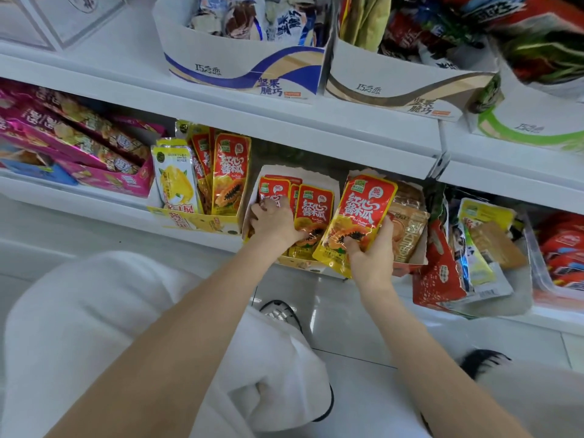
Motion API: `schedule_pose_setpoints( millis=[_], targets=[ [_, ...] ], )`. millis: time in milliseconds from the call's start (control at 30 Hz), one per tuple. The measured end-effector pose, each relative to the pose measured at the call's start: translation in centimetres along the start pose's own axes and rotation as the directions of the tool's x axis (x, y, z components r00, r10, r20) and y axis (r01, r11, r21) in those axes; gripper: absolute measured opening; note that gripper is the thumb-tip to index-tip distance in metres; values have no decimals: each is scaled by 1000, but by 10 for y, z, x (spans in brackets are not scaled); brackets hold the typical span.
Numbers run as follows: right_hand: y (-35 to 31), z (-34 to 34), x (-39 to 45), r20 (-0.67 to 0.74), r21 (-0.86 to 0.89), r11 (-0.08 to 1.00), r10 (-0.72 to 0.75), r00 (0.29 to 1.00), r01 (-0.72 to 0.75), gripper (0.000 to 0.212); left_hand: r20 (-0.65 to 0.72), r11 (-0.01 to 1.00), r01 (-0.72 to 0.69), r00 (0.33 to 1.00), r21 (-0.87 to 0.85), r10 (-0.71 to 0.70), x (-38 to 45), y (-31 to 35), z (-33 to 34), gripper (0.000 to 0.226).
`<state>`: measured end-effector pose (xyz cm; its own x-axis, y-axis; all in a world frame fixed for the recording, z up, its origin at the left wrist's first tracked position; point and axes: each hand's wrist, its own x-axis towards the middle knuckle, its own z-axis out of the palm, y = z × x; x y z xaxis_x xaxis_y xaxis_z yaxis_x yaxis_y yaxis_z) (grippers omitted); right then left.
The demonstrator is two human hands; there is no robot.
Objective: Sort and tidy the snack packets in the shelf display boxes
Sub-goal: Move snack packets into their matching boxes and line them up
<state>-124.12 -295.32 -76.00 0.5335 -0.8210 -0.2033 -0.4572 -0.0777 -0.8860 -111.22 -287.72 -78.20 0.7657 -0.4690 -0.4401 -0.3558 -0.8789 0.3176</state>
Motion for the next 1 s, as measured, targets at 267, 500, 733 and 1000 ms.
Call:
schedule_pose_setpoints(
  millis=[267, 500, 733, 1000],
  targets=[
    [-12, 7, 2, 250, -137, 988, -41, 967, 77, 70, -145, 987, 1, 989, -159, -24, -3, -4, -4, 69],
    [-37, 47, 15, 306, -517, 855, 150, 940, 32, 78, -11, 992, 68, 998, 108, -67, -6, -3, 1, 70],
    [-34, 81, 15, 234, -573, 807, 326, 916, -141, 82, -222, 955, -30, 970, 297, 99, -21, -21, -32, 46],
    [-24, 65, 0, -63, -345, 918, -229, 971, 194, 57, -233, 997, -63, 970, 41, 71, -16, -50, -36, 50]
  ],
)
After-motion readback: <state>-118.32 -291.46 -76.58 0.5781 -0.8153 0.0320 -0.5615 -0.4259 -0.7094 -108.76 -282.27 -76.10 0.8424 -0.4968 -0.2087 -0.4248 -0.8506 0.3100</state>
